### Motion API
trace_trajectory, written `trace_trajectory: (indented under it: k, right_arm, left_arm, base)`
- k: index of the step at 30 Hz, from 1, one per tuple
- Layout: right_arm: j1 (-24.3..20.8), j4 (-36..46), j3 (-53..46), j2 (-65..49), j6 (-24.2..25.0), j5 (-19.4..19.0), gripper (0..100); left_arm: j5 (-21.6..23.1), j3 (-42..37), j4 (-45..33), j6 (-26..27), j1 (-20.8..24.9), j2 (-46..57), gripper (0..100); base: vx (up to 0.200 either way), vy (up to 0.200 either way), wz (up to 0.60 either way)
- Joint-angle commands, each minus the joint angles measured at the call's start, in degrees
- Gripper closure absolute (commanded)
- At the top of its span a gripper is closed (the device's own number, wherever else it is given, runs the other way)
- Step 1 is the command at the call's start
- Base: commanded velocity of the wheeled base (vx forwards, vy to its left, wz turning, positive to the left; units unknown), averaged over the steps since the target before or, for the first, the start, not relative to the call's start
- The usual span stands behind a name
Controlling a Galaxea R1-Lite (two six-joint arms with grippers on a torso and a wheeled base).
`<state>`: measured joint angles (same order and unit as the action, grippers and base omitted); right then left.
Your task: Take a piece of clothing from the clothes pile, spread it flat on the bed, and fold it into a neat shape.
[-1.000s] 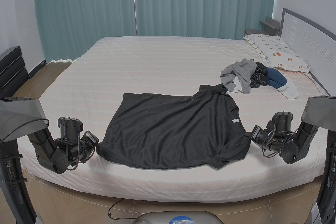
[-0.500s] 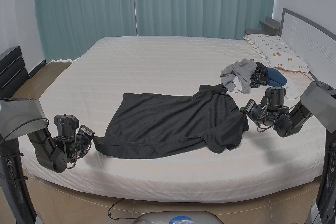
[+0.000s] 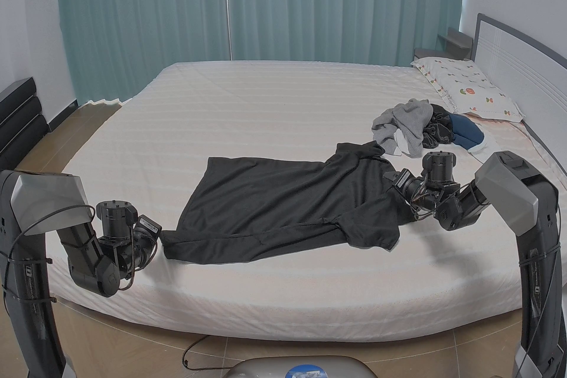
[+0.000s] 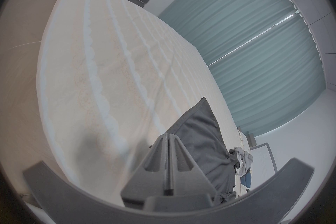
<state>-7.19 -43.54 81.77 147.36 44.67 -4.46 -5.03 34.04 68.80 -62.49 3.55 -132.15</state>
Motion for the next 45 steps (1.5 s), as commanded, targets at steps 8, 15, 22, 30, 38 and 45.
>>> trace_trajectory:
  k: [8, 15, 22, 30, 38, 45]
  right_arm:
    - [2.89, -0.4, -8.91, -6.3, 0.42, -1.87, 0]
    - [1.57, 0.04, -22.01, -13.41, 0.6, -7.32, 0]
    - [-1.33, -0.49, -27.55, -14.03, 0.51, -8.19, 0]
    - [-2.56, -0.4, -26.84, -11.48, 0.69, -8.37, 0]
    - [-3.79, -0.05, -27.46, -10.6, -0.28, -7.84, 100]
    - [-2.21, 0.3, -31.41, -15.7, -0.37, -8.11, 100]
  left_arm:
    - [0.02, -0.37, 0.1, -0.09, 0.06, -0.57, 100]
    - [0.11, -0.55, 0.1, -0.09, 0.06, -0.57, 100]
    - [0.11, -0.81, 0.01, -0.09, 0.06, -0.48, 100]
    - [0.11, -0.9, -0.07, -0.09, 0.06, -0.48, 100]
    - [0.11, -0.9, -0.07, -0.09, 0.06, -0.48, 100]
    - [0.11, -2.22, 0.01, 0.0, 0.06, -0.13, 100]
  base:
    - [0.0, 0.0, 0.0]
    - [0.0, 0.0, 0.0]
    - [0.0, 0.0, 0.0]
    - [0.0, 0.0, 0.0]
    - [0.0, 0.0, 0.0]
    - [0.0, 0.0, 0.0]
